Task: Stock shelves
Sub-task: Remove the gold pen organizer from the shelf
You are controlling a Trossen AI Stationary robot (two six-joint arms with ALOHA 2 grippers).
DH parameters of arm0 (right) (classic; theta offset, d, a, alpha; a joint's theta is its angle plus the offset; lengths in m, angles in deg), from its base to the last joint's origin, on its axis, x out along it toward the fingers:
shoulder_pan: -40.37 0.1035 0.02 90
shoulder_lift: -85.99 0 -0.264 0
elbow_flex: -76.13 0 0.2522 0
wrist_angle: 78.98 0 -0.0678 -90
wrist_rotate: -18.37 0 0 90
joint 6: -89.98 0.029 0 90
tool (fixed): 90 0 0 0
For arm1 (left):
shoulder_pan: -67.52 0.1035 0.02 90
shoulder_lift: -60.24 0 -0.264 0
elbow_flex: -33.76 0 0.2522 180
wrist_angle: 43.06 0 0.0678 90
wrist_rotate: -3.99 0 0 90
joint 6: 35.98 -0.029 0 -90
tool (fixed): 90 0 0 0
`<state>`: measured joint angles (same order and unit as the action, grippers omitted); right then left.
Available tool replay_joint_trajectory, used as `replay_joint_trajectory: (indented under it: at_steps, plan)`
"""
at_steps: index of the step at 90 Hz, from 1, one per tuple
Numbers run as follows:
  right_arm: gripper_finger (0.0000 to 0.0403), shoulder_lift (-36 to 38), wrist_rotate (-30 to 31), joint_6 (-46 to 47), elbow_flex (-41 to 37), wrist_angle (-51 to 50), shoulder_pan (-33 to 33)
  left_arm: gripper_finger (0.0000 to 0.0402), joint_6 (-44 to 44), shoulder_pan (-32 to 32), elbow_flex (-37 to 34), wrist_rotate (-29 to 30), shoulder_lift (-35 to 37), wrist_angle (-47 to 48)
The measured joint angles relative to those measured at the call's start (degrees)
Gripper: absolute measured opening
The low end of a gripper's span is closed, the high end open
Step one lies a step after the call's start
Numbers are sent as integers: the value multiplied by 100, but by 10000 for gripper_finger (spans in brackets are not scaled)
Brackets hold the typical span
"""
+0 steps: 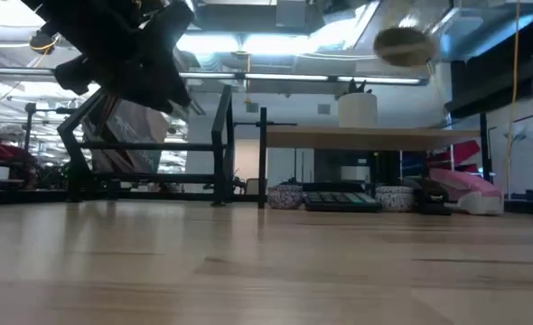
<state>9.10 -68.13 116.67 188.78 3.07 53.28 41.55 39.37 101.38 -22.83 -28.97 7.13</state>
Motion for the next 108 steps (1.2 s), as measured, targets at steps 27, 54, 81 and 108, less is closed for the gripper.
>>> replay_joint_trajectory:
  at_steps: [27,54,81,108]
  plan:
    - [0,-548,240,2533,-1299,1384,2966,143,3,-59,0,-160,0,-188]
    - [0,-638,244,5615,-2925,2997,5061,143,44,-299,0,-79,-111,-618]
    - [0,-656,299,6899,-3426,2538,5885,143,46,-277,-2,0,-514,-1280]
    - [16,-992,127,6614,-3423,2569,5871,143,42,-99,-4,31,-719,-1509]
